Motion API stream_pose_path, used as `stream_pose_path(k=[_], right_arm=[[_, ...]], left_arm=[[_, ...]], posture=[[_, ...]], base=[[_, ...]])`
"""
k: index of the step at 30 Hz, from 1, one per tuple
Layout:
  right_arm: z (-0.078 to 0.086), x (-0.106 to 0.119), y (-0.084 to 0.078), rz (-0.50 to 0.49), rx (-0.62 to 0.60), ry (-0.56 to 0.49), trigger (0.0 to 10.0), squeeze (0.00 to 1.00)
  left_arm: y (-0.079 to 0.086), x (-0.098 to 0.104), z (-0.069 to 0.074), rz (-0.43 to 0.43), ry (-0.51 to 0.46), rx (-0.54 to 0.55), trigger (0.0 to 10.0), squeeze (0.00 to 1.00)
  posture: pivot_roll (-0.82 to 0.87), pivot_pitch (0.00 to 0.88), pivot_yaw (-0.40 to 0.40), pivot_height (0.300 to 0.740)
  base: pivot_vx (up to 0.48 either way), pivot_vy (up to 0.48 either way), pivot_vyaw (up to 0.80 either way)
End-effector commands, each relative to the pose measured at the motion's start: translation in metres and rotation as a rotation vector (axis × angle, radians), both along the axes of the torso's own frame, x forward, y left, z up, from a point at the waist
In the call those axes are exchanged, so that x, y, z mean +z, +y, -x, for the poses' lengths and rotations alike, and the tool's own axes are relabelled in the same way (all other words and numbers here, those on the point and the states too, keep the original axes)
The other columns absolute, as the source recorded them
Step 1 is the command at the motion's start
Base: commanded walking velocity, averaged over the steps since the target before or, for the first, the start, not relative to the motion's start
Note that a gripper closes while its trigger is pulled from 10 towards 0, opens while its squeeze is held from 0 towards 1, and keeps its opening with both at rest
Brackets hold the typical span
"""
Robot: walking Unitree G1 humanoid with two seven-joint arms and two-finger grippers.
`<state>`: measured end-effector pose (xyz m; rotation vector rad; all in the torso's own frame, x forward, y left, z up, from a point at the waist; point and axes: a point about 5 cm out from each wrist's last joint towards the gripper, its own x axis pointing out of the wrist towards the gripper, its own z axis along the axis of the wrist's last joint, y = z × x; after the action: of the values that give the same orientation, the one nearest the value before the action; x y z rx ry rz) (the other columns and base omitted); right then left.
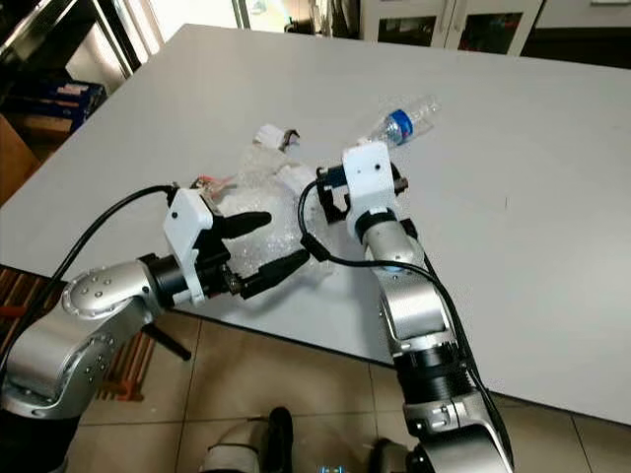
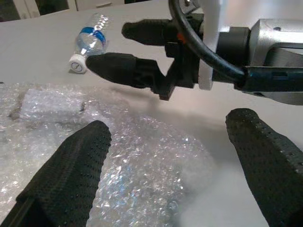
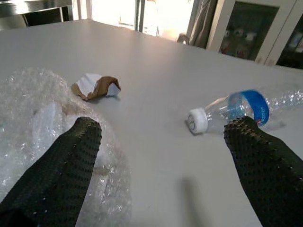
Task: Picking trash to rubbish bin
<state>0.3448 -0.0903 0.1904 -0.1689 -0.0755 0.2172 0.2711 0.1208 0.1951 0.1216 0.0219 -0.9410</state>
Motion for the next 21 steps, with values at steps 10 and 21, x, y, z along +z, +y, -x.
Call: stream_pose_path(k=[10, 21], right_arm=[[0.009, 0.008, 0.006, -0.069, -0.004, -0.128, 10.0, 0.00], [0.024, 0.010, -0.033, -0.033, -0.172, -0.215, 10.0, 0.00]], left_arm=[[0.018, 0.008, -0.023, 0.061, -0.068, 0.288, 10.0, 0.00], [0.016, 0.006, -0.033, 0.137, -0.110, 0.419, 10.0, 0.00]], posture=[[0.19, 0.156, 0.042, 0.740], [0.13, 0.125, 0.038, 0.740]], base=[[0.000, 0.000, 0.00], [0.000, 0.000, 0.00]])
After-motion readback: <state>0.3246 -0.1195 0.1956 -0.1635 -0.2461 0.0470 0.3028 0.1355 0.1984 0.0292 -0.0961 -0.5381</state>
